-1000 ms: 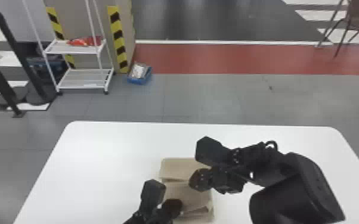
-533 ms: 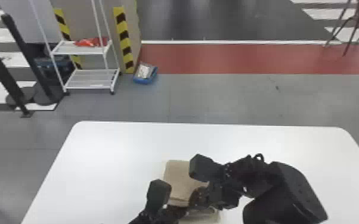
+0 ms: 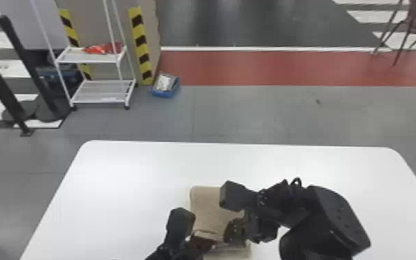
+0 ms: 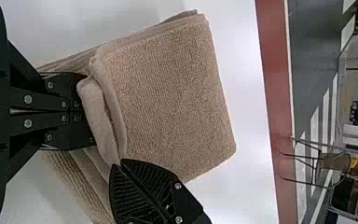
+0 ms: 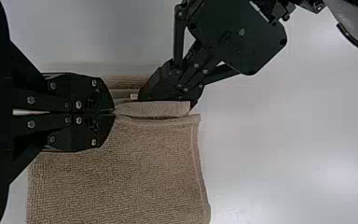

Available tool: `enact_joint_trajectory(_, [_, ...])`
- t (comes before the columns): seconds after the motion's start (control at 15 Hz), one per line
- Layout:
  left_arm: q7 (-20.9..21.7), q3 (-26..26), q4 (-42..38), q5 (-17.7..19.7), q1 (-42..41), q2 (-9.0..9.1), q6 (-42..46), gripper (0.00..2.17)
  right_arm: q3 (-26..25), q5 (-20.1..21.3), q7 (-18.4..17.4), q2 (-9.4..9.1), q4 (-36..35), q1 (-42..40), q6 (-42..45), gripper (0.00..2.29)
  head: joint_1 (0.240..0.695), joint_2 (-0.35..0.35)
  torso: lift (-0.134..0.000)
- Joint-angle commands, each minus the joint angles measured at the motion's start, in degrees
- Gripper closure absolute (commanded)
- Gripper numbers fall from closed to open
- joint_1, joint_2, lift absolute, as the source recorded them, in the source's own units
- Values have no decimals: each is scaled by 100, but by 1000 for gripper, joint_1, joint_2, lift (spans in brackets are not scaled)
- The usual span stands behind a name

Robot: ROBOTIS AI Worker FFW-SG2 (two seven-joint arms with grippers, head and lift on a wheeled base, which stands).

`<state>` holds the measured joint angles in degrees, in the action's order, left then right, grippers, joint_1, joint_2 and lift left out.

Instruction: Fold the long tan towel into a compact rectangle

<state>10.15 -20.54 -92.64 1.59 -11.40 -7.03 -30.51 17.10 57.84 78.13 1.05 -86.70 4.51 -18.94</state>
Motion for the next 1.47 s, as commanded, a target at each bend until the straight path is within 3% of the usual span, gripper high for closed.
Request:
enact_joint_trajectory(0.0, [5, 24, 0, -1, 6, 0, -4, 1868, -5, -36, 19, 0, 259, 94, 70, 1477, 695, 7, 0])
enact_joint_trajectory(0.2, [5, 85, -158, -1, -82, -26, -4, 1872, -5, -62, -79, -9, 364, 129, 140, 1477, 695, 6, 0])
enact_joint_trajectory(0.67, [93, 912, -1978, 263, -1005, -132, -91, 1872, -76, -106, -141, -26, 408, 173, 140, 1477, 695, 59, 0])
enact_joint_trajectory(1.07, [102, 340, -993, 175, -583, -114, -4, 1872, -49, -106, -141, -44, 399, 165, 88, 1477, 695, 54, 0])
enact_joint_trajectory(1.4, [22, 209, -519, 69, -363, -79, 14, 1872, -119, -238, -158, -44, 399, 165, 140, 1477, 695, 21, 0])
